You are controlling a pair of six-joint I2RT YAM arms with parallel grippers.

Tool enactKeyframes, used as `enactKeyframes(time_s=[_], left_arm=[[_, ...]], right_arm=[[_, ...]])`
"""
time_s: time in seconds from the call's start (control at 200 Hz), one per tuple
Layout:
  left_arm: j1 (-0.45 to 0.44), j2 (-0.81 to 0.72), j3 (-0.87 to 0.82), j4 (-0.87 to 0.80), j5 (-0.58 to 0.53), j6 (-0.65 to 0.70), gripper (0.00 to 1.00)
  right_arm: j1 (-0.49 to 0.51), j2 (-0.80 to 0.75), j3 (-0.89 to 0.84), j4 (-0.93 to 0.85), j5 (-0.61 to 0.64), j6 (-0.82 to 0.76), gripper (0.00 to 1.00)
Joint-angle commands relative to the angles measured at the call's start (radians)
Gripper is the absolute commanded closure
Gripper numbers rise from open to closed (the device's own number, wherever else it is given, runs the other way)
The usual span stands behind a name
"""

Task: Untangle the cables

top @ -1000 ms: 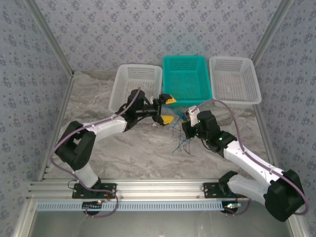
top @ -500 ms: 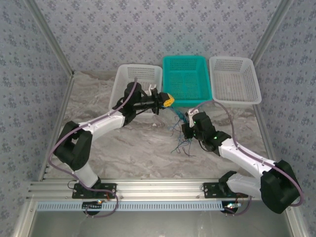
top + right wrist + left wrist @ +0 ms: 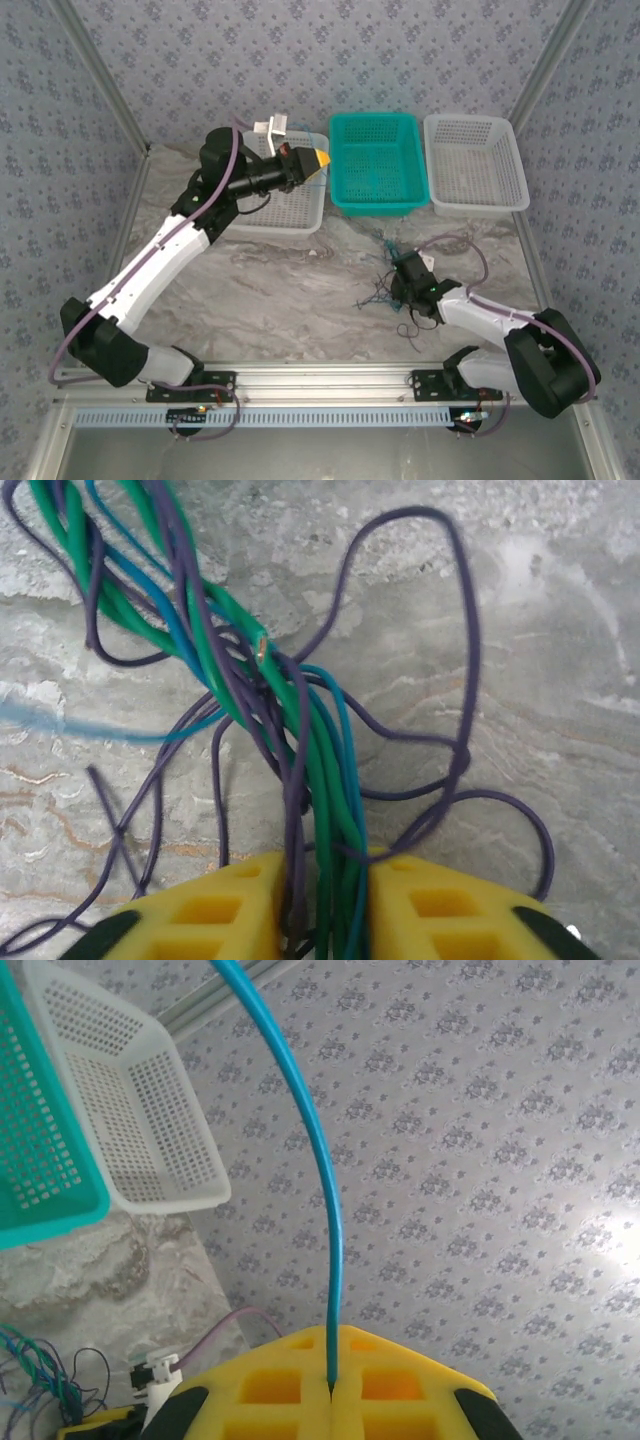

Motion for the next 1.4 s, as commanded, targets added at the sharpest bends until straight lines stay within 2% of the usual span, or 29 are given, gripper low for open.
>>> enactKeyframes(time_s=[0.0,0.09,0.165,0.19,0.245,0.295,0.36,0.425,0.605,0.76,0.785,0.81,0.849,0.874,0.914,0.949,1.019,1.114,1.224,1.309,1.394], left_arm=[[-0.008,0.015,0.0,-0.067,-0.024,0.086,1.0],[-0.009,0.014,0.007,-0.105,-0.049,0.109,1.0],[-0.006,0.009,0.043,-0.198,-0.104,0.183,1.0],[-0.006,0.009,0.062,-0.237,-0.138,0.218,1.0],[-0.004,0.007,0.102,-0.304,-0.222,0.298,1.0],[-0.001,0.012,0.133,-0.349,-0.319,0.364,1.0],[0.015,0.031,0.163,-0.372,-0.439,0.422,1.0],[0.047,0.067,0.186,-0.365,-0.506,0.453,1.0],[0.144,0.241,0.26,-0.324,-0.498,0.479,1.0],[0.175,0.394,0.303,-0.303,-0.529,0.519,1.0],[0.177,0.416,0.308,-0.31,-0.544,0.522,0.96],[0.179,0.439,0.319,-0.323,-0.556,0.524,0.87],[0.182,0.471,0.342,-0.364,-0.575,0.522,0.63],[0.183,0.487,0.364,-0.396,-0.587,0.522,0.51],[0.183,0.5,0.39,-0.445,-0.605,0.526,0.39],[0.181,0.501,0.403,-0.477,-0.623,0.528,0.34],[0.183,0.474,0.401,-0.511,-0.659,0.531,0.29],[0.184,0.401,0.367,-0.519,-0.657,0.548,0.27],[0.183,0.289,0.286,-0.471,-0.553,0.568,0.27],[0.175,0.191,0.19,-0.393,-0.442,0.573,0.27],[0.159,0.095,0.08,-0.317,-0.384,0.571,0.26]], right_arm=[[0.0,-0.017,0.053,-0.106,0.008,0.011,0.57],[0.005,-0.074,0.097,-0.131,0.01,-0.024,0.5],[0.002,-0.113,0.134,-0.17,0.032,-0.03,0.46],[0.002,-0.123,0.147,-0.182,0.038,-0.033,0.45],[0.001,-0.143,0.171,-0.202,0.044,-0.044,0.34],[0.002,-0.159,0.188,-0.207,0.036,-0.058,0.29],[0.002,-0.179,0.205,-0.203,0.018,-0.073,0.25],[0.001,-0.194,0.22,-0.211,0.015,-0.073,0.23],[-0.004,-0.219,0.254,-0.274,0.041,-0.079,0.23],[-0.017,-0.223,0.249,-0.321,0.048,-0.071,0.23],[-0.024,-0.223,0.248,-0.329,0.041,-0.061,0.22],[-0.032,-0.223,0.248,-0.337,0.035,-0.052,0.21],[-0.048,-0.223,0.248,-0.351,0.022,-0.034,0.21],[-0.057,-0.223,0.248,-0.359,0.014,-0.026,0.21],[-0.071,-0.225,0.249,-0.369,0.003,-0.019,0.21],[-0.086,-0.226,0.246,-0.378,-0.001,-0.013,0.2],[-0.116,-0.223,0.238,-0.38,-0.019,-0.002,0.17],[-0.166,-0.197,0.216,-0.33,-0.084,-0.022,0.17],[-0.179,-0.131,0.203,-0.26,-0.136,-0.075,0.17],[-0.186,-0.037,0.206,-0.211,-0.162,-0.104,0.18],[-0.191,0.076,0.217,-0.159,-0.17,-0.098,0.21]])
